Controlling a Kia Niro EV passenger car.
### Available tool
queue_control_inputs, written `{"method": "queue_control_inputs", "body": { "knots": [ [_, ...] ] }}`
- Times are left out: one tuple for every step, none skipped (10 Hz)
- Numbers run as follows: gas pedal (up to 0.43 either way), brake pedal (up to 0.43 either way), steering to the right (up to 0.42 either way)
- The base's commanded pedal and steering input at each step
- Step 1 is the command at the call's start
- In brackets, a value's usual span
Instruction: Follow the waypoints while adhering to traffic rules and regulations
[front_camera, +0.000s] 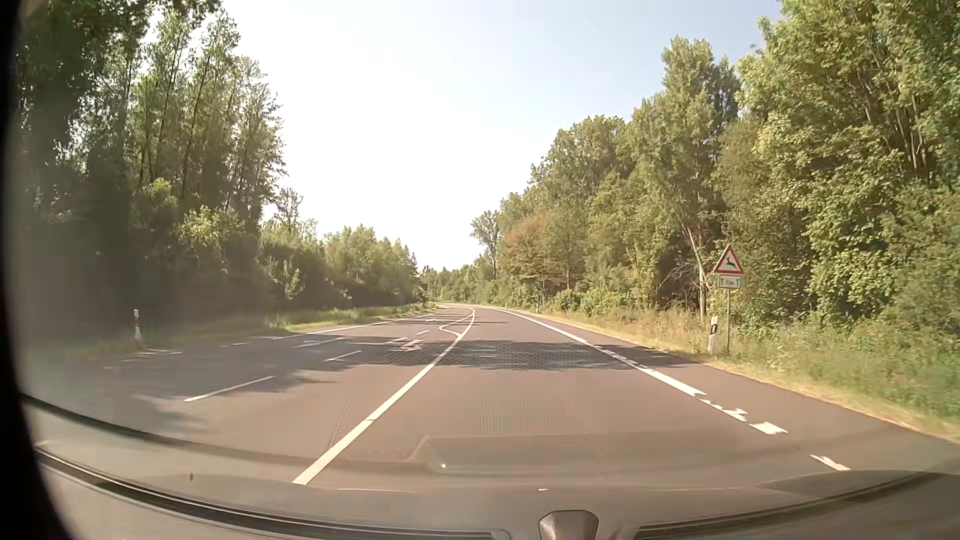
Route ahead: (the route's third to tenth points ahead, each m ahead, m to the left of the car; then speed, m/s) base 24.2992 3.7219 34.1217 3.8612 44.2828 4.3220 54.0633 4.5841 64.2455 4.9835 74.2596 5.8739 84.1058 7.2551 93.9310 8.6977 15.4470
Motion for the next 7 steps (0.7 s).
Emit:
{"method": "queue_control_inputs", "body": {
  "knots": [
    [0.390,0.006,-0.008],
    [0.390,0.006,-0.008],
    [0.390,0.006,-0.008],
    [0.390,0.006,-0.008],
    [0.390,0.006,-0.007],
    [0.390,0.006,-0.006],
    [0.390,0.006,-0.005]
  ]
}}
